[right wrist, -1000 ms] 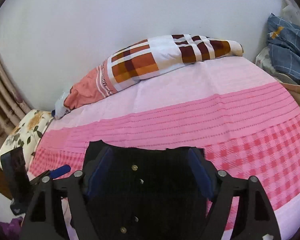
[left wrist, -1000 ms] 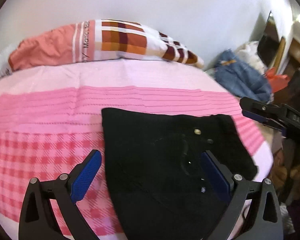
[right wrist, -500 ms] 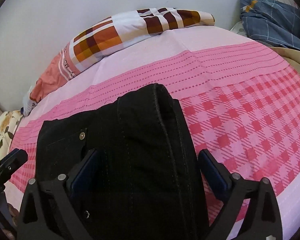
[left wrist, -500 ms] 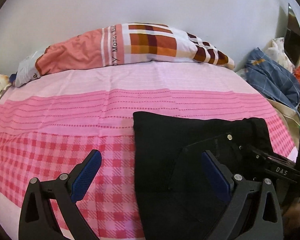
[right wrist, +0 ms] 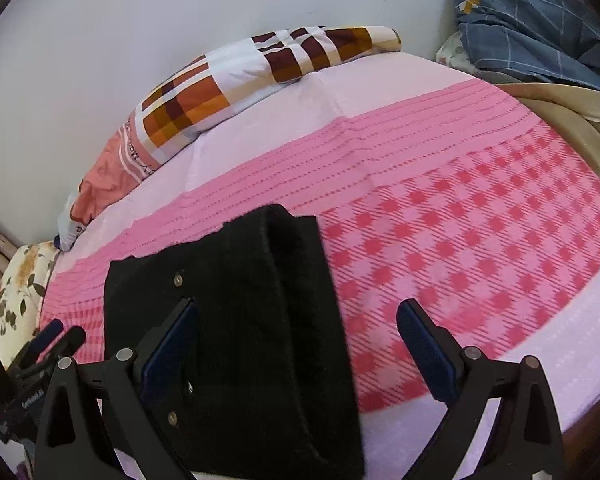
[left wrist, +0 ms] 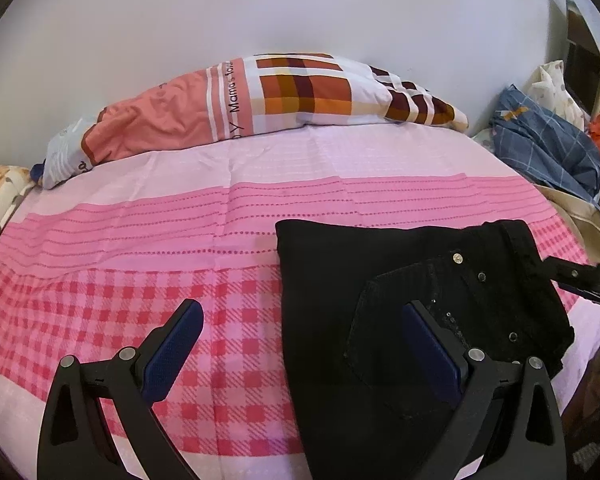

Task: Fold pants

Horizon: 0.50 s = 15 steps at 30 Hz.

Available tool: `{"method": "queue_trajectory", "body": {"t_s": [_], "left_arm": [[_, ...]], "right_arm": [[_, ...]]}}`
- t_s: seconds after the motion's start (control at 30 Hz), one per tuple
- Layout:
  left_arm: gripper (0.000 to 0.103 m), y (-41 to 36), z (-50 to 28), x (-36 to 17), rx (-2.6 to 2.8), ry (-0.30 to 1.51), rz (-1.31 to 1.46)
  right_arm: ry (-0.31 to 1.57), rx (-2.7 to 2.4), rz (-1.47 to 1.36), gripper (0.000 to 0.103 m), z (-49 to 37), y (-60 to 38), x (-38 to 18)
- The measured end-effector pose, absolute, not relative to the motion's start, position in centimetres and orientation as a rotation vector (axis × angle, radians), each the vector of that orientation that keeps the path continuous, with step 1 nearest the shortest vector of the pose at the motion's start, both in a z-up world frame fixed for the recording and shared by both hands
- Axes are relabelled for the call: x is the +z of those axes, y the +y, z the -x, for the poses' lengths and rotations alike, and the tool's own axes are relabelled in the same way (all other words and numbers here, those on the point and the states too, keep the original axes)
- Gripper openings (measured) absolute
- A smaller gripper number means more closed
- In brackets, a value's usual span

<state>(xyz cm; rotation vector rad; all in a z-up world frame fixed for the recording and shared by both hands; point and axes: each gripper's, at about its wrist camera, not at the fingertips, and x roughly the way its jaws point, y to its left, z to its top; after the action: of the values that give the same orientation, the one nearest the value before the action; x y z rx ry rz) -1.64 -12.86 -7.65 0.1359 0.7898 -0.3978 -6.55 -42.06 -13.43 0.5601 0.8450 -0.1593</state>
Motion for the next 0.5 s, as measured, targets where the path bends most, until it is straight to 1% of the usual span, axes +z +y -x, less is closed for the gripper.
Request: {"method": "queue_trajectory", "body": {"t_s": [0.3,0.5], "left_arm": [[0.099,-12.4,2.8,-7.7,-0.369,0.790,-0.168],[0.099,-11.7,3.4,-8.7,-0.370,0.818,-0.187]], "right_arm": [[0.895,-0.161,-0.553,0.097,7.9,-41.4,-14.4],[0.921,-0.138,-0.572,0.097,7.4,-42.0,-15.5]]}}
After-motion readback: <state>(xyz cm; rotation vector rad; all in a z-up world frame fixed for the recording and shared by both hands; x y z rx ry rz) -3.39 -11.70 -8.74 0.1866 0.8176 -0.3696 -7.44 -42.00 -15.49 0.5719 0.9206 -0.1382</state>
